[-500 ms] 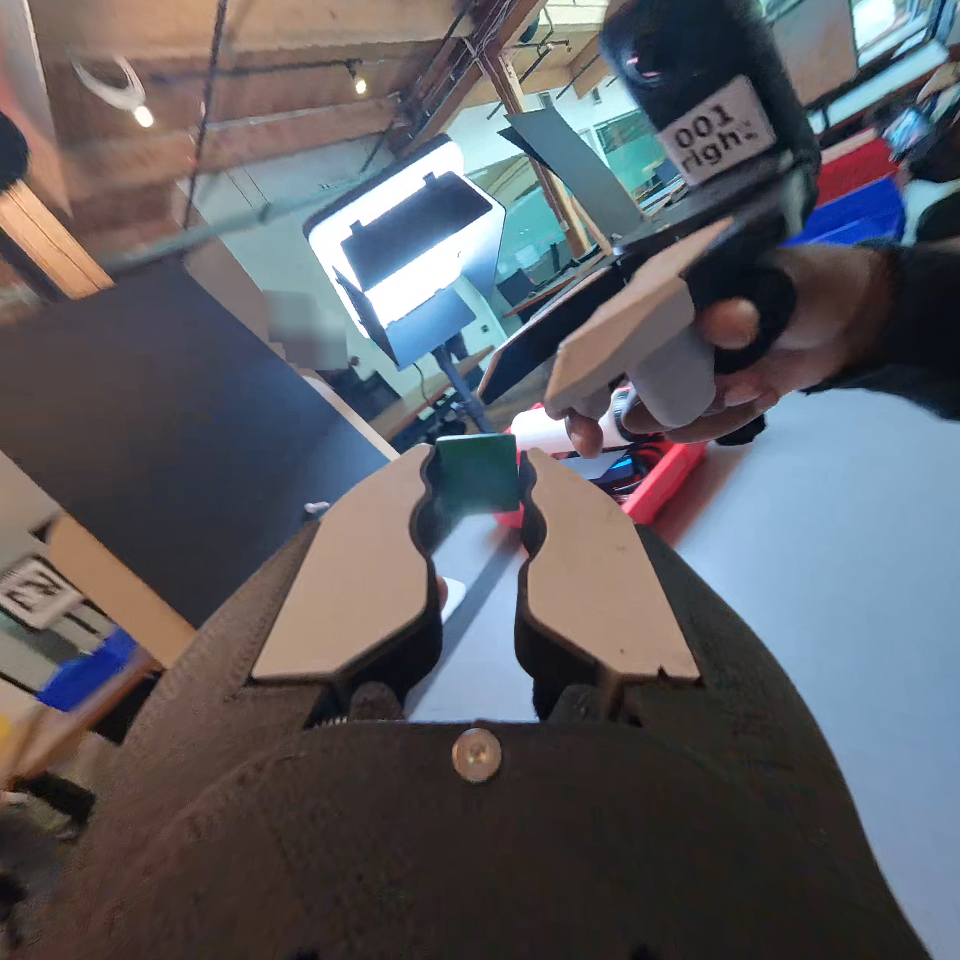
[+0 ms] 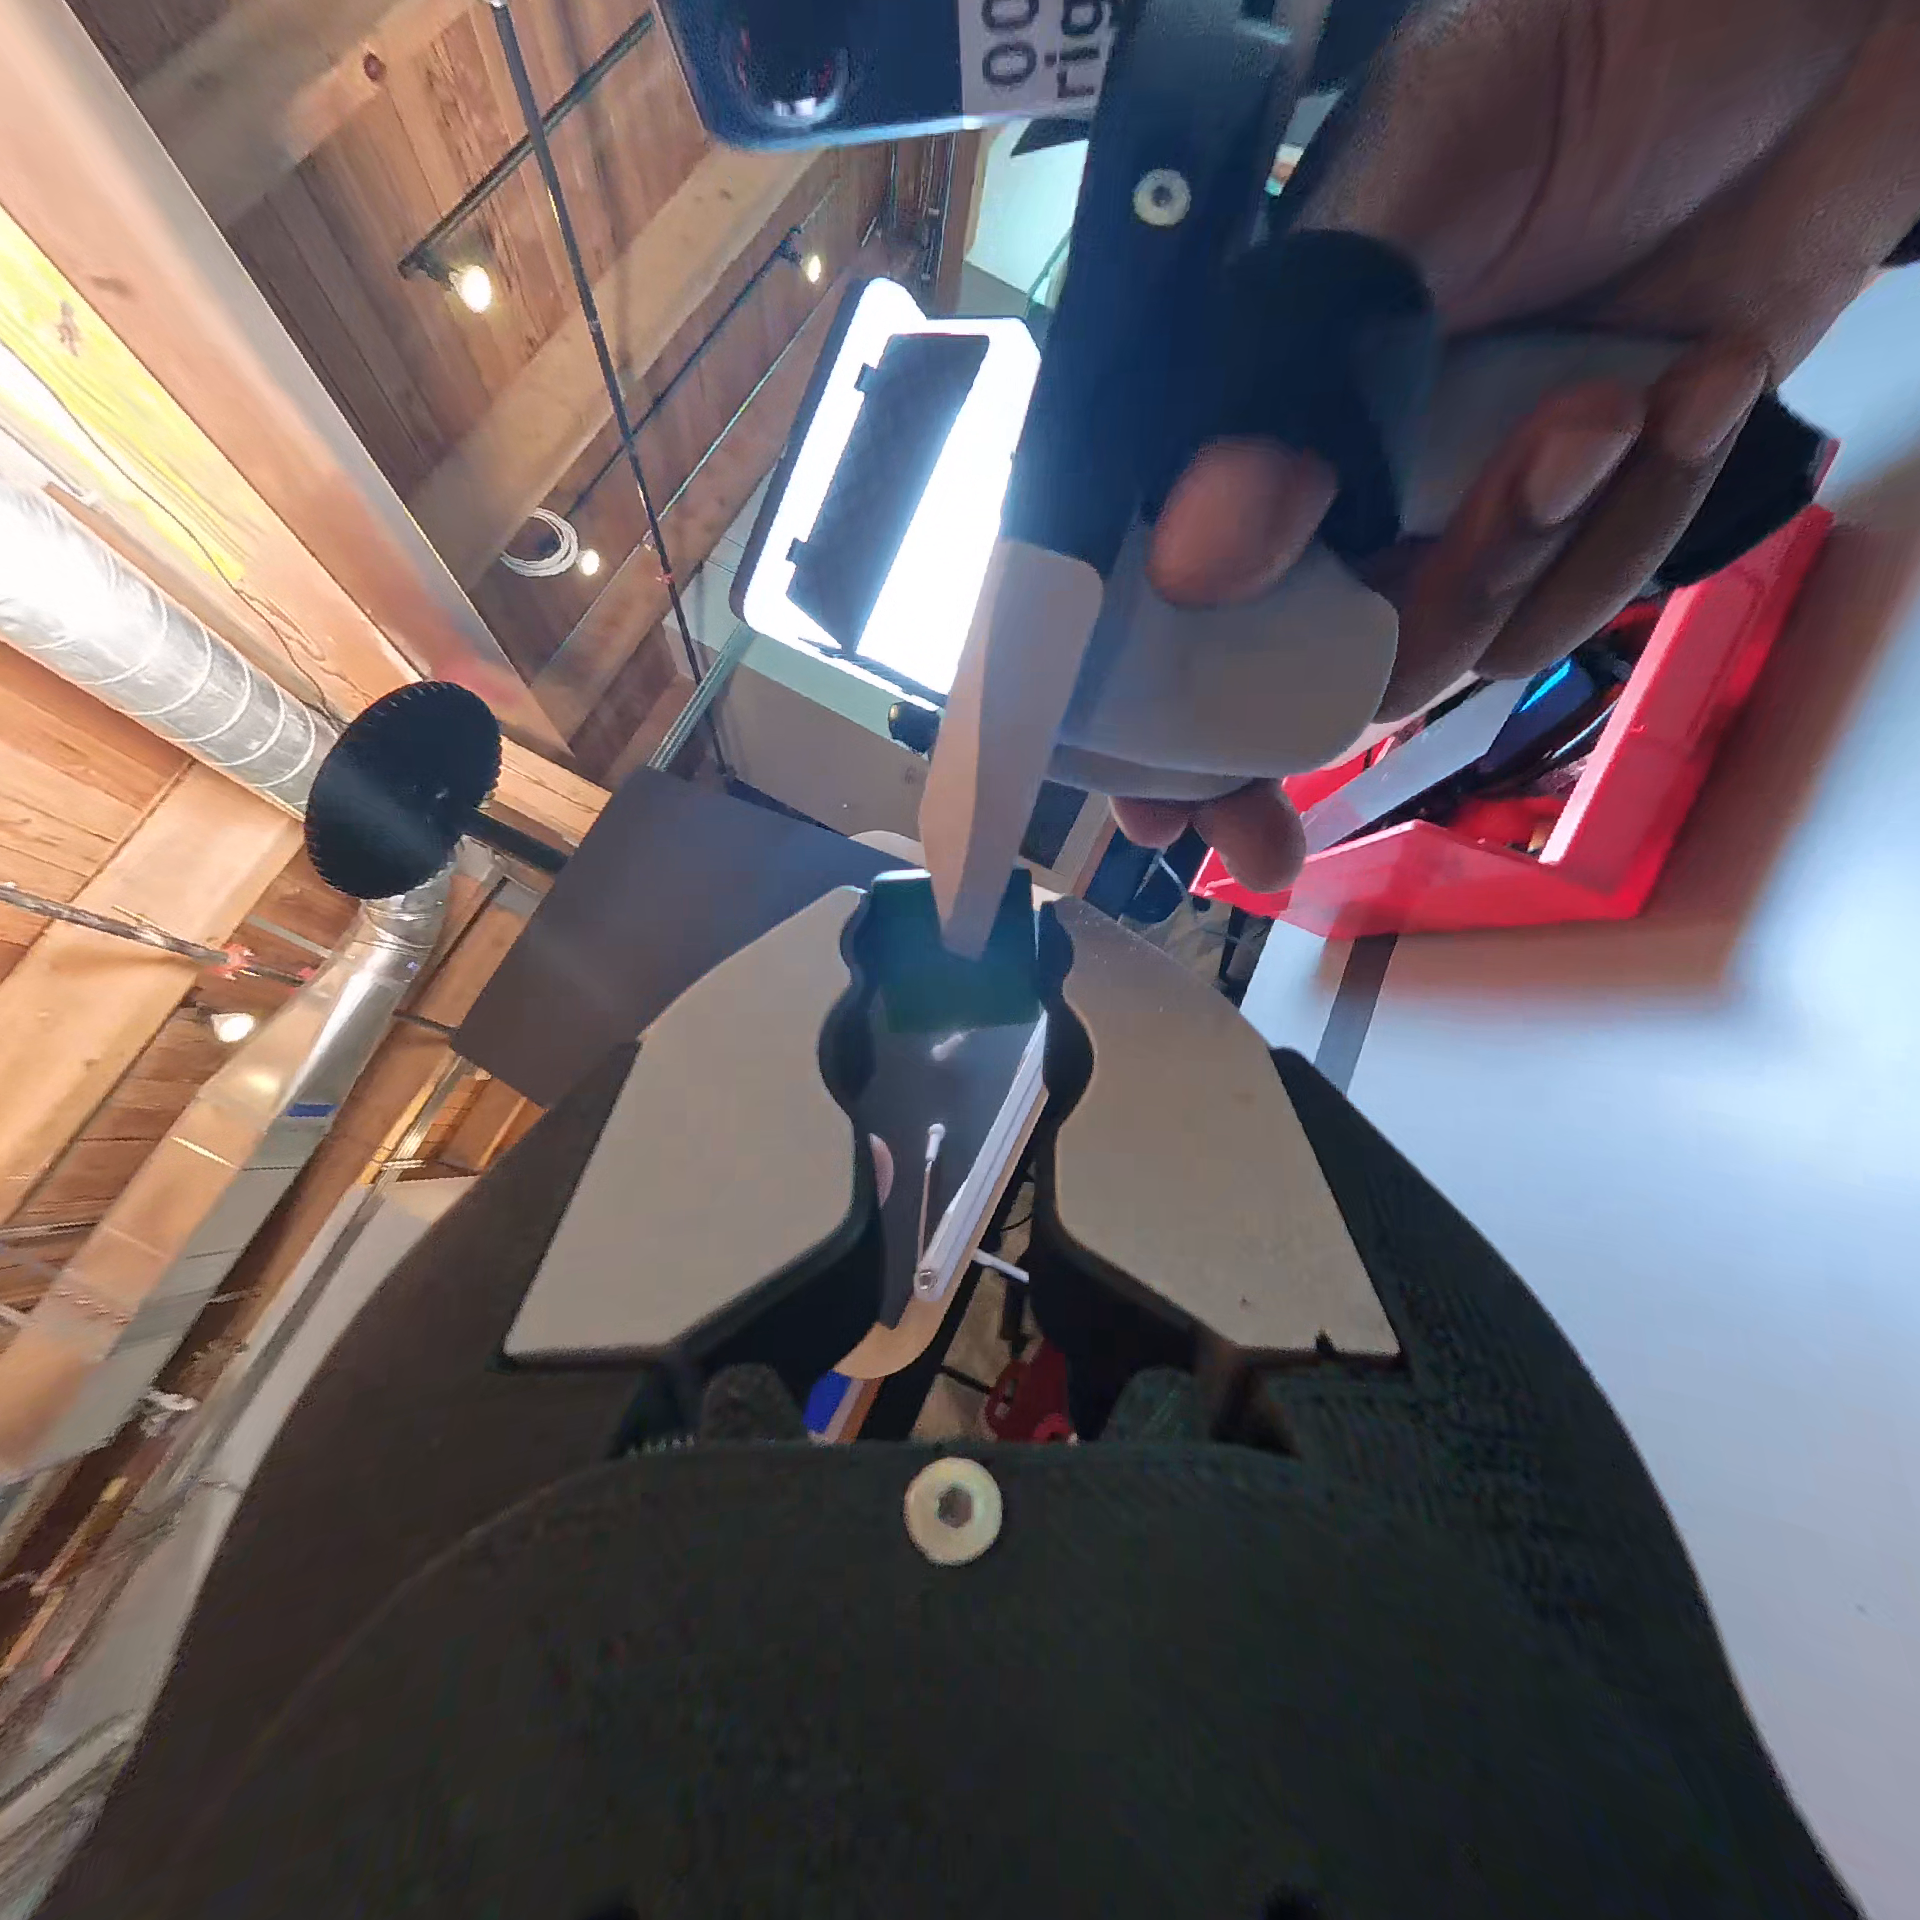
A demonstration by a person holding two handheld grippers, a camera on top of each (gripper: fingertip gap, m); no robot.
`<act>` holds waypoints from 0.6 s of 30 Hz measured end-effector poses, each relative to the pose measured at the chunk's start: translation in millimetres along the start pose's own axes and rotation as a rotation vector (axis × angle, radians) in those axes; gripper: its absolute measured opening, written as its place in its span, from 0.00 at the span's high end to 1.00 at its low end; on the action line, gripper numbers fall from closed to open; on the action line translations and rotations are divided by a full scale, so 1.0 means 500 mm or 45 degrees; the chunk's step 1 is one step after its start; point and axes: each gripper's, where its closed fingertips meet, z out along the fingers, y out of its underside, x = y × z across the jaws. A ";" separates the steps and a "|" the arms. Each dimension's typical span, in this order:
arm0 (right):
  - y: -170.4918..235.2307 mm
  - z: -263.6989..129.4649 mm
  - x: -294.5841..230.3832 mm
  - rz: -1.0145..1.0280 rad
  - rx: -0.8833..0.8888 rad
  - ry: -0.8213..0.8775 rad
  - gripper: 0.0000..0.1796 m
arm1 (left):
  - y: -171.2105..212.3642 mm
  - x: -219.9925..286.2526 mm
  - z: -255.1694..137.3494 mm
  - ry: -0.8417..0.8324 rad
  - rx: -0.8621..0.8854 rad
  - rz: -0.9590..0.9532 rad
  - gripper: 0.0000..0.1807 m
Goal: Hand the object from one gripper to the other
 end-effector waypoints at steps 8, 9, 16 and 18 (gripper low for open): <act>-0.040 -0.040 0.042 -0.695 0.020 0.436 0.85 | -0.008 -0.016 -0.010 0.430 0.171 -1.094 0.78; -0.041 -0.044 0.050 -0.809 -0.009 0.513 0.85 | -0.009 -0.021 -0.011 0.491 0.192 -1.268 0.76; -0.012 -0.010 0.049 -1.513 -0.195 0.771 0.85 | 0.001 -0.016 -0.005 0.589 0.157 -1.565 0.75; -0.004 0.003 0.038 -1.621 -0.216 0.770 0.85 | 0.007 -0.003 -0.003 0.596 0.100 -1.500 0.75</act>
